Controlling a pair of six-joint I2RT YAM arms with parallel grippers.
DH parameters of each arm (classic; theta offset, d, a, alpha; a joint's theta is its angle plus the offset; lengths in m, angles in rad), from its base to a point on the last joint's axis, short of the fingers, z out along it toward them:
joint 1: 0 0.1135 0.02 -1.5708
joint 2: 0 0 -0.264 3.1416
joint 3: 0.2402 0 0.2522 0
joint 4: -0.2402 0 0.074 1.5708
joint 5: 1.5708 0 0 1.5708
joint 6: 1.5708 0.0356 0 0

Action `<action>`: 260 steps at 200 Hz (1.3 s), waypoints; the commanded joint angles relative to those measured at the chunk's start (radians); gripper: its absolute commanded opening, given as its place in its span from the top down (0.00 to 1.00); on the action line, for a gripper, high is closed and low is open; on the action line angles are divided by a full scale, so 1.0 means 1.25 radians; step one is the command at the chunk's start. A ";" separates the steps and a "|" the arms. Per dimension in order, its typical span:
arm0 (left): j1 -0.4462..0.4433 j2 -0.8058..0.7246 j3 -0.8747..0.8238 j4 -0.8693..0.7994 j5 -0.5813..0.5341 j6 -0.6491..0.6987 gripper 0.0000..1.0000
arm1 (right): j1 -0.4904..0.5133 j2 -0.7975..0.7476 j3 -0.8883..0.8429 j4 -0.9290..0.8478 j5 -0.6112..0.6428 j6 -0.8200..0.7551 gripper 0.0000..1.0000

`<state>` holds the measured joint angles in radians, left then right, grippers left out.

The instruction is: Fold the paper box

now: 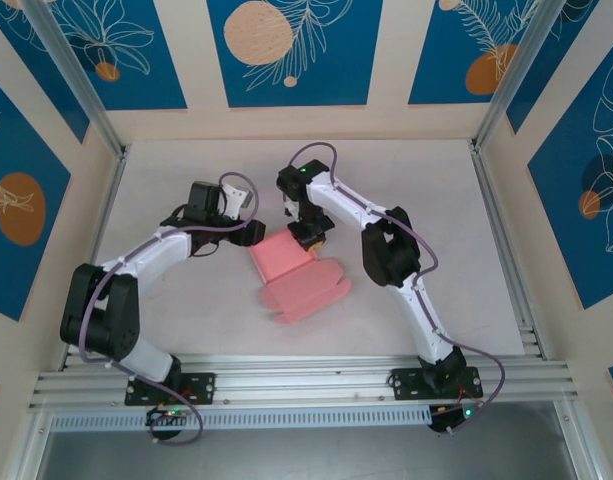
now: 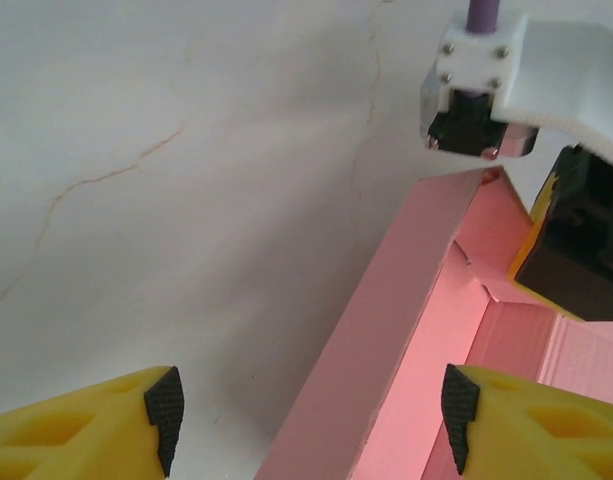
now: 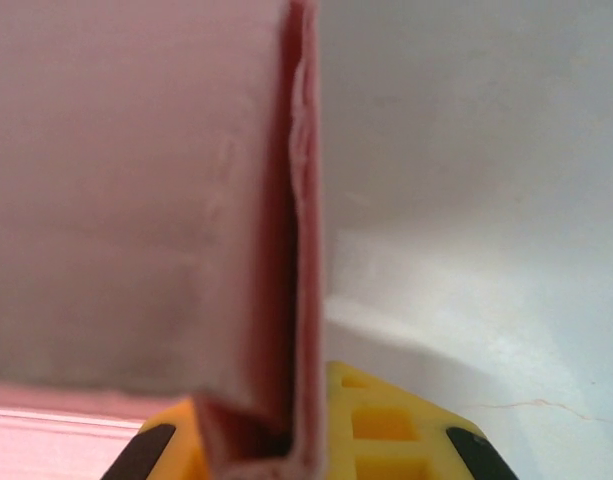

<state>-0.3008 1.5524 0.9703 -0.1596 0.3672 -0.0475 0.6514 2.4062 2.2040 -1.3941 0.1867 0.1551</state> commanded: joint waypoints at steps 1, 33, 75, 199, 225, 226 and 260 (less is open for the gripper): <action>0.002 0.038 0.036 0.021 0.067 0.037 0.32 | -0.009 0.003 0.031 -0.035 0.001 -0.016 0.92; -0.002 0.092 0.066 0.016 0.071 0.080 0.33 | -0.017 0.019 0.053 -0.032 0.001 -0.014 0.86; -0.005 0.176 0.134 -0.026 0.042 0.091 0.44 | -0.025 0.041 0.084 -0.025 0.020 -0.009 0.79; -0.058 0.240 0.172 -0.081 -0.010 0.080 0.57 | -0.024 0.067 0.076 0.071 0.081 0.000 0.73; -0.067 0.267 0.189 -0.096 -0.049 0.076 0.57 | -0.020 0.072 0.082 0.107 0.086 -0.010 0.66; -0.067 0.267 0.191 -0.097 -0.050 0.076 0.57 | -0.020 0.072 0.083 0.108 0.086 -0.011 0.65; -0.067 0.276 0.216 -0.113 -0.058 0.078 0.59 | -0.020 0.079 0.074 0.163 0.129 -0.025 0.63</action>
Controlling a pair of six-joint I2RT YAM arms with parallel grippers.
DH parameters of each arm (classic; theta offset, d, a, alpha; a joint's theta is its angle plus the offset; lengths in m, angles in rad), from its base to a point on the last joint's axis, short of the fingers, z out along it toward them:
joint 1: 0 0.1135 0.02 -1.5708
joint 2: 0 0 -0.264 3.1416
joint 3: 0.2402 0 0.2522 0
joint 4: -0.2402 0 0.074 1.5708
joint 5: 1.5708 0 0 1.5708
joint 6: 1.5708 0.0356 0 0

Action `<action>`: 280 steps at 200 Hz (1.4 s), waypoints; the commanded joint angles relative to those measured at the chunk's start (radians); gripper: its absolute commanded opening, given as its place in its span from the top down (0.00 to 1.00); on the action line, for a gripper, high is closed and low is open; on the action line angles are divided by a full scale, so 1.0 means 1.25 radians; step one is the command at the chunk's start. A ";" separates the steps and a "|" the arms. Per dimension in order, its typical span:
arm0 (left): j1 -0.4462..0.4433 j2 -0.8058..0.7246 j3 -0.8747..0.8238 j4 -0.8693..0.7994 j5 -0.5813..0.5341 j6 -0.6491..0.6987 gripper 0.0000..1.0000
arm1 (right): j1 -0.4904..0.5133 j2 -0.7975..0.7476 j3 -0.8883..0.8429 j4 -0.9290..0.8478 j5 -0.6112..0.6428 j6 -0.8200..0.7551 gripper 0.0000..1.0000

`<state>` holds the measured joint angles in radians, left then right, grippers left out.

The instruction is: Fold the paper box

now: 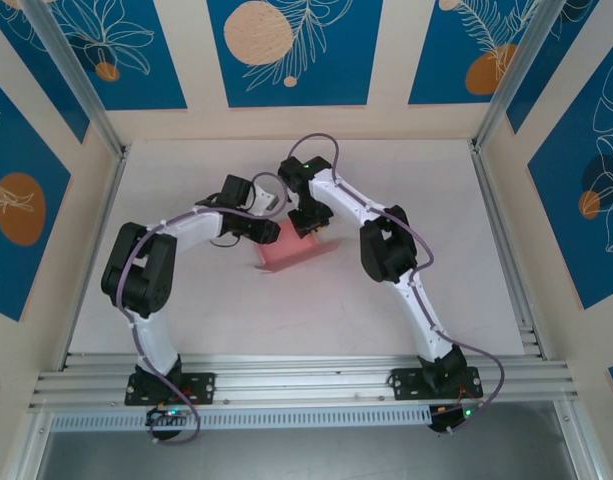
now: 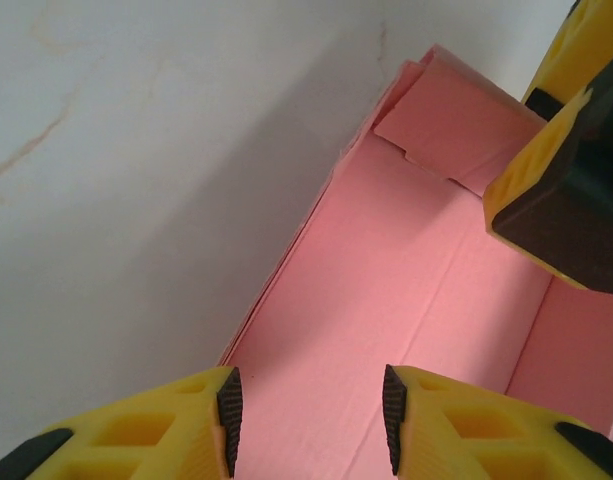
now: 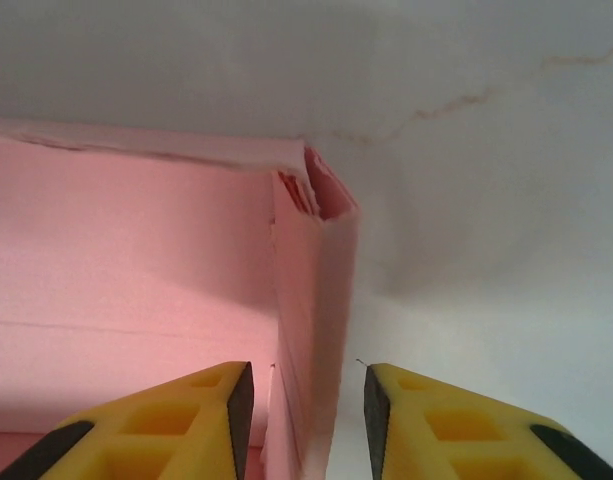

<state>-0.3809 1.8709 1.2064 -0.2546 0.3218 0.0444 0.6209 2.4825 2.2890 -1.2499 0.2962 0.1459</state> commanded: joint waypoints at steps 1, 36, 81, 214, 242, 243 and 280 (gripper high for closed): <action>-0.003 0.021 0.027 -0.037 -0.022 0.005 0.59 | 0.004 0.019 0.004 0.050 0.043 -0.017 0.64; -0.003 0.034 0.033 -0.040 -0.035 0.004 0.70 | 0.011 0.044 -0.014 0.090 0.124 -0.025 0.84; -0.003 0.036 0.032 -0.035 -0.044 -0.014 0.77 | 0.038 0.066 -0.060 0.105 0.270 -0.084 1.00; 0.045 -0.183 -0.080 0.047 -0.095 -0.206 0.49 | 0.070 0.012 -0.146 0.221 0.193 -0.159 1.00; 0.122 -0.316 -0.192 0.088 -0.105 -0.286 0.41 | 0.077 0.009 -0.148 0.224 0.161 -0.212 1.00; 0.125 -0.320 -0.194 0.088 -0.105 -0.288 0.41 | 0.077 0.010 -0.148 0.224 0.160 -0.214 1.00; 0.182 -0.469 -0.279 0.067 -0.134 -0.333 0.27 | 0.115 0.005 -0.159 0.232 0.129 -0.294 0.92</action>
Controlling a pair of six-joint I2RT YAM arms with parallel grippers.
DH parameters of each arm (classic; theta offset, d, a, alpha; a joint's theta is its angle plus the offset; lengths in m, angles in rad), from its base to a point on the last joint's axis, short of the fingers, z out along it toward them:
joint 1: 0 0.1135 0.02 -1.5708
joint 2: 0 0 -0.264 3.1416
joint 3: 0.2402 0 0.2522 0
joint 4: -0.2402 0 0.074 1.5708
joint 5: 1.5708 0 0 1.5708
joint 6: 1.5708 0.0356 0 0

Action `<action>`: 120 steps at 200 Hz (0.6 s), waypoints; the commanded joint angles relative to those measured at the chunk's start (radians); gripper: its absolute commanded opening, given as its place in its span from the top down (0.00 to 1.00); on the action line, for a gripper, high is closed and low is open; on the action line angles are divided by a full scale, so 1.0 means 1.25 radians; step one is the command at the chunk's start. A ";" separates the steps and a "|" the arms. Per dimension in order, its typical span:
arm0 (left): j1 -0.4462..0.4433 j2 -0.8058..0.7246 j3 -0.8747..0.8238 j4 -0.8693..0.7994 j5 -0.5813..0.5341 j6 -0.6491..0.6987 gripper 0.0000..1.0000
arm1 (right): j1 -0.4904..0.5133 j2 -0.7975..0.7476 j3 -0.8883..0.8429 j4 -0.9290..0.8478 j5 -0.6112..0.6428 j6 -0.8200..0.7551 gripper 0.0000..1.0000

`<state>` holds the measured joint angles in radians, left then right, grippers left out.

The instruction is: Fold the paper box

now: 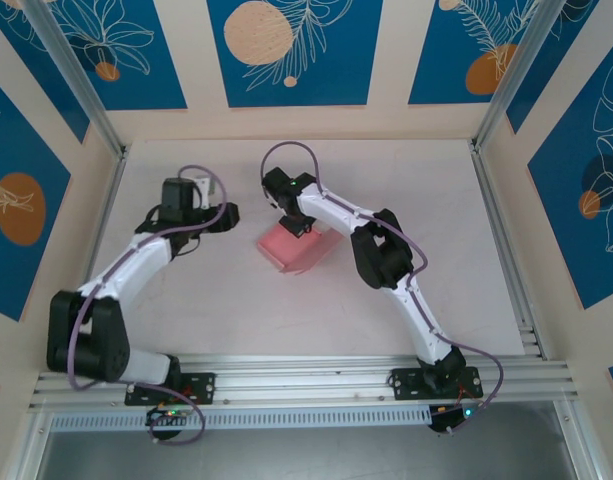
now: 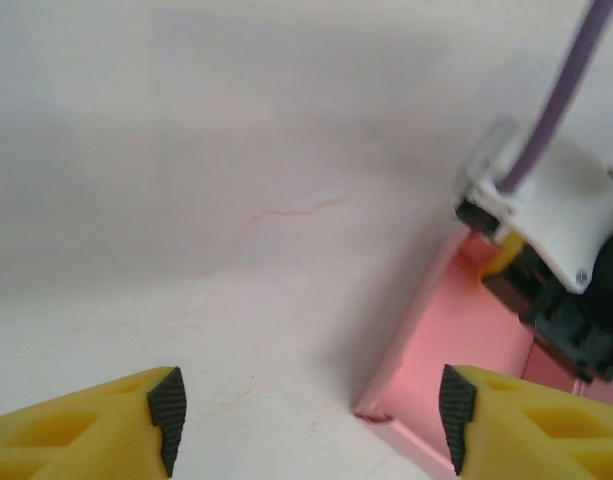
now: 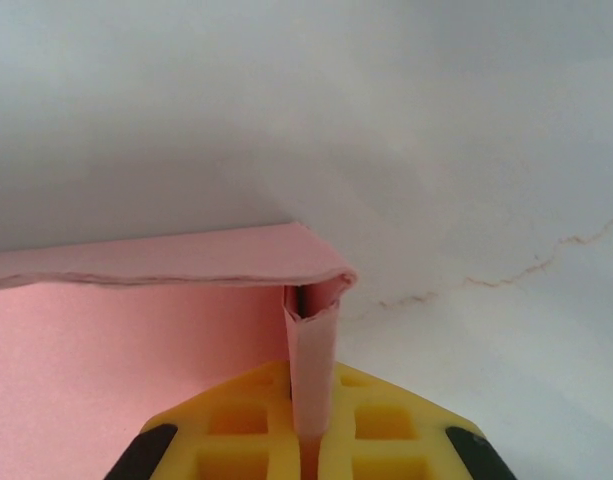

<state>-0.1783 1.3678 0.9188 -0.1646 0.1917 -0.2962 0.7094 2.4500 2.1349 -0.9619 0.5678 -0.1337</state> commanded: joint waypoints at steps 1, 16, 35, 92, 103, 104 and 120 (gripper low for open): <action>0.021 -0.069 -0.051 -0.005 -0.031 -0.061 0.27 | 0.045 0.031 -0.036 0.002 -0.088 -0.072 0.92; 0.035 -0.109 -0.081 -0.001 -0.042 -0.072 0.26 | 0.062 0.031 -0.028 0.001 -0.079 -0.095 0.83; 0.050 -0.120 -0.099 -0.003 -0.041 -0.079 0.25 | 0.076 0.033 0.000 -0.008 -0.060 -0.103 0.71; 0.057 -0.073 -0.110 0.026 0.013 -0.096 0.25 | 0.082 0.000 0.091 -0.032 -0.060 -0.078 0.43; 0.057 -0.064 -0.110 0.031 0.020 -0.098 0.25 | 0.084 -0.011 0.111 -0.037 -0.062 -0.070 0.40; 0.057 -0.064 -0.110 0.031 0.020 -0.097 0.25 | 0.083 -0.012 0.114 -0.038 -0.062 -0.069 0.40; 0.057 -0.051 -0.108 0.037 0.038 -0.096 0.25 | 0.087 -0.028 0.147 -0.047 -0.064 -0.054 0.36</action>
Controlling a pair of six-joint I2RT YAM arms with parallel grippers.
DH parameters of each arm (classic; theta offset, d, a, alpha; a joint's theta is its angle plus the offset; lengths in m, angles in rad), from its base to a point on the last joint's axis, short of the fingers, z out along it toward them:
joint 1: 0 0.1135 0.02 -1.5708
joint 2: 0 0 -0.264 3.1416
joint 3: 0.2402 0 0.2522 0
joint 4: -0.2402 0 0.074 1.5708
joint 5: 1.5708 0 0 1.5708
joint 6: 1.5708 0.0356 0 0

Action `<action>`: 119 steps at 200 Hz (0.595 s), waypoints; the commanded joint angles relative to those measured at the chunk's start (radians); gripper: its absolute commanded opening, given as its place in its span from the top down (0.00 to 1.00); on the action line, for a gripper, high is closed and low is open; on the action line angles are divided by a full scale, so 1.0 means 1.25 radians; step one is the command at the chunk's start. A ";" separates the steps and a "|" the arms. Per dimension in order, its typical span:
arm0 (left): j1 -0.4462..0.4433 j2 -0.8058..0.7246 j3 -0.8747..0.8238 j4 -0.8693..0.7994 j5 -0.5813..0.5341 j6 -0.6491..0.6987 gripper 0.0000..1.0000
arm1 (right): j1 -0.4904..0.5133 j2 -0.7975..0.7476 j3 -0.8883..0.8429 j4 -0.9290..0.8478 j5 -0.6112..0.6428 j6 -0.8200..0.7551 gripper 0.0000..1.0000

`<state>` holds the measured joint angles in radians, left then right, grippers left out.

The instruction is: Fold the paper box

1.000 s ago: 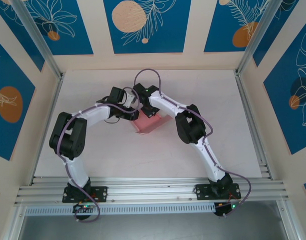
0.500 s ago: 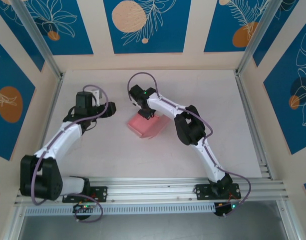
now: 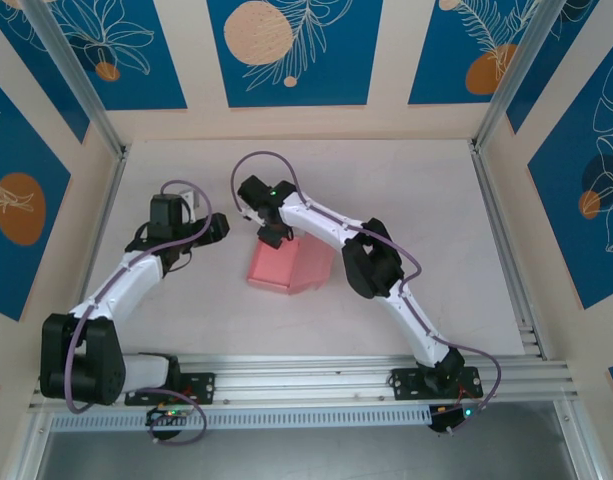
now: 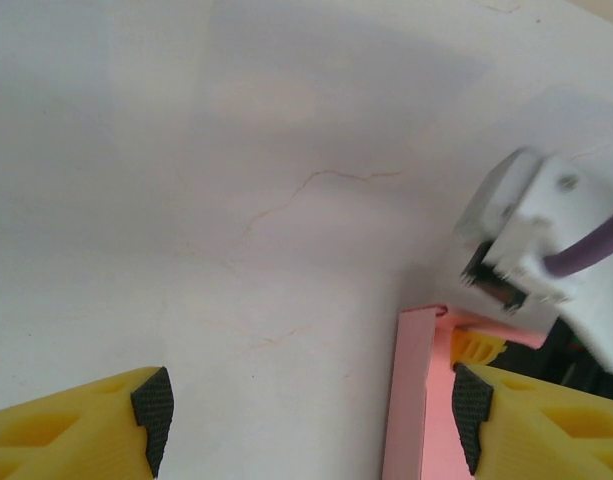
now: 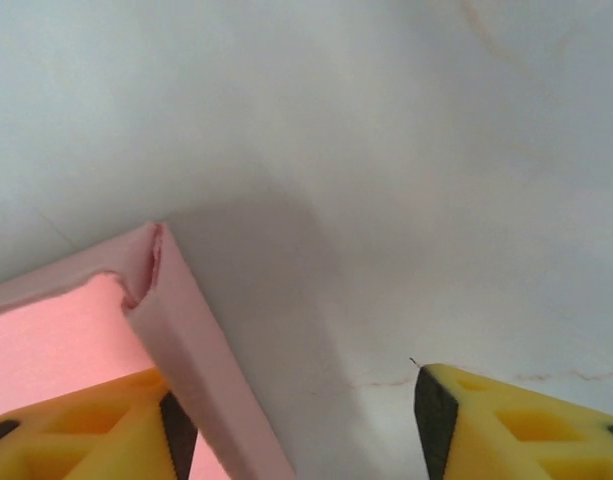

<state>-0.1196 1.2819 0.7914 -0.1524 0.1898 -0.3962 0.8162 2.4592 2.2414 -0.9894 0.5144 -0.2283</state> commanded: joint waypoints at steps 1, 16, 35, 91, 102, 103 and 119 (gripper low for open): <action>0.010 0.019 -0.006 0.027 0.041 -0.017 0.25 | 0.001 -0.036 0.064 -0.026 -0.021 0.022 0.36; 0.010 0.028 -0.009 0.039 0.059 -0.020 0.25 | 0.003 -0.047 0.090 -0.035 -0.032 0.033 0.33; 0.009 0.043 -0.013 0.052 0.088 -0.024 0.26 | 0.005 -0.055 0.120 -0.049 -0.033 0.049 0.33; 0.005 0.071 -0.025 0.077 0.151 -0.030 0.29 | 0.035 -0.136 0.170 -0.123 0.044 0.196 0.31; 0.000 0.078 -0.027 0.078 0.157 -0.030 0.30 | 0.039 -0.169 0.162 -0.155 0.065 0.264 0.31; -0.001 0.078 -0.027 0.079 0.158 -0.029 0.30 | 0.040 -0.173 0.161 -0.158 0.066 0.271 0.31; -0.011 0.087 -0.030 0.079 0.164 -0.027 0.30 | 0.043 -0.229 0.127 -0.217 0.104 0.394 0.29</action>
<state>-0.1207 1.3720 0.7681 -0.0834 0.3450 -0.4213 0.8558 2.3192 2.4168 -1.1301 0.5610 0.0139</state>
